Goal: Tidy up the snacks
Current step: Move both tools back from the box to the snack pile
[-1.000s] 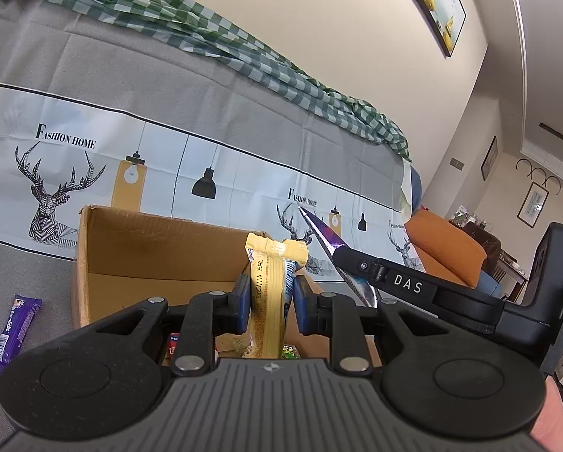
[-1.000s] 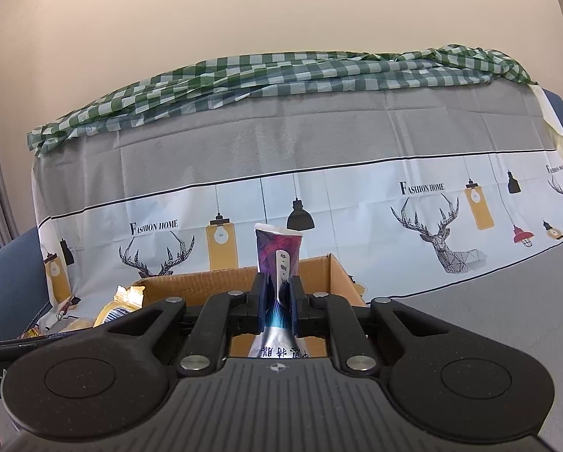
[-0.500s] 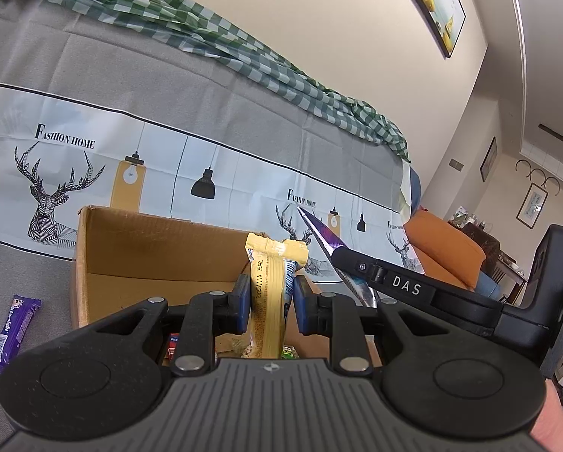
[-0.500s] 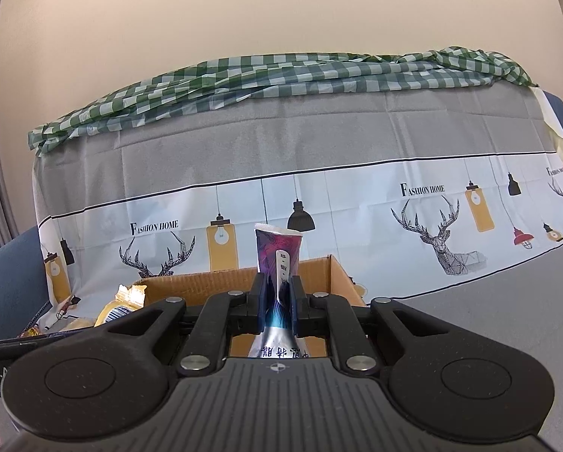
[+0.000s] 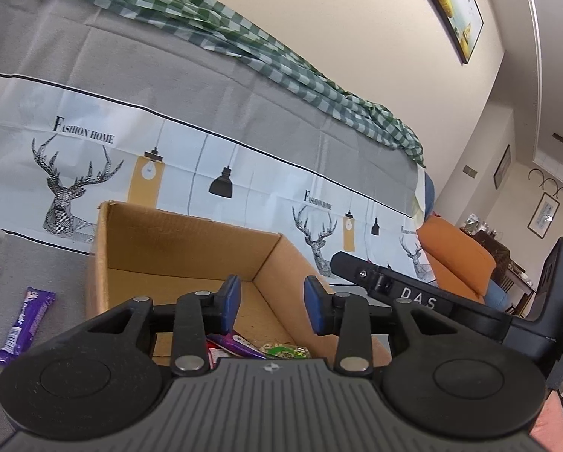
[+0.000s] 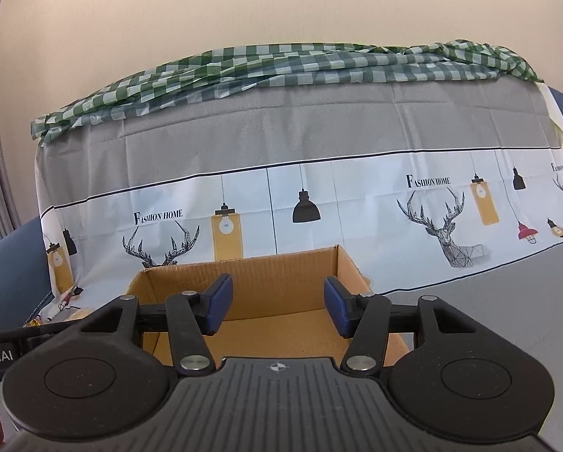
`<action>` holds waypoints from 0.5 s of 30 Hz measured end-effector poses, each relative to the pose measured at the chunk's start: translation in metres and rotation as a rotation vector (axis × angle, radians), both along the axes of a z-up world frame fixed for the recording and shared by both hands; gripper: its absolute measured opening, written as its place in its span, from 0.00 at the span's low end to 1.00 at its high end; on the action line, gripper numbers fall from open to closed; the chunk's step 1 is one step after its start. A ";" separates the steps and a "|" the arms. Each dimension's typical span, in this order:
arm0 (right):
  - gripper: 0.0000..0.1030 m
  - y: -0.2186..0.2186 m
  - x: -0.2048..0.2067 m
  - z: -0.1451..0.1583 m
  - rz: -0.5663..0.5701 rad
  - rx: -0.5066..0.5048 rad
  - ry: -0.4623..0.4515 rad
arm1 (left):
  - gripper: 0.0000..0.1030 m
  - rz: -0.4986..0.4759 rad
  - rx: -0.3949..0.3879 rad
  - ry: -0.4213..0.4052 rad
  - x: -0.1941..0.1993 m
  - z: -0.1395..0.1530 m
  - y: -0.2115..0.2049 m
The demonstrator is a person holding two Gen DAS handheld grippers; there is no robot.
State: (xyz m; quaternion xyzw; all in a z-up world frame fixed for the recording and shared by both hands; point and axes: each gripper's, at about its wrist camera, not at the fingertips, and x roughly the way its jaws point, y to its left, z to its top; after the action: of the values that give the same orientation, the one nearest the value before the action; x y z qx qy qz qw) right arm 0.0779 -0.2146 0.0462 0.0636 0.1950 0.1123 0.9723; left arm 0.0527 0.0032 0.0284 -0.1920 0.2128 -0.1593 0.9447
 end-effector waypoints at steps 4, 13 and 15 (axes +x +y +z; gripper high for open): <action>0.57 0.006 -0.002 0.001 -0.008 0.016 -0.003 | 0.40 0.030 0.000 0.002 -0.005 0.002 0.011; 0.57 0.043 -0.011 0.003 0.004 0.037 -0.023 | 0.40 0.159 -0.006 0.025 -0.020 0.010 0.062; 0.57 0.053 -0.013 0.002 0.010 0.046 -0.022 | 0.39 0.197 -0.009 0.039 -0.023 0.011 0.076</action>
State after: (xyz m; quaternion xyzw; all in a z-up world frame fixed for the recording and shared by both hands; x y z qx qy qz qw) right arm 0.0644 -0.1614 0.0487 0.0838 0.1821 0.1222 0.9721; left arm 0.0294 0.0792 0.0393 -0.2194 0.2105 -0.0629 0.9506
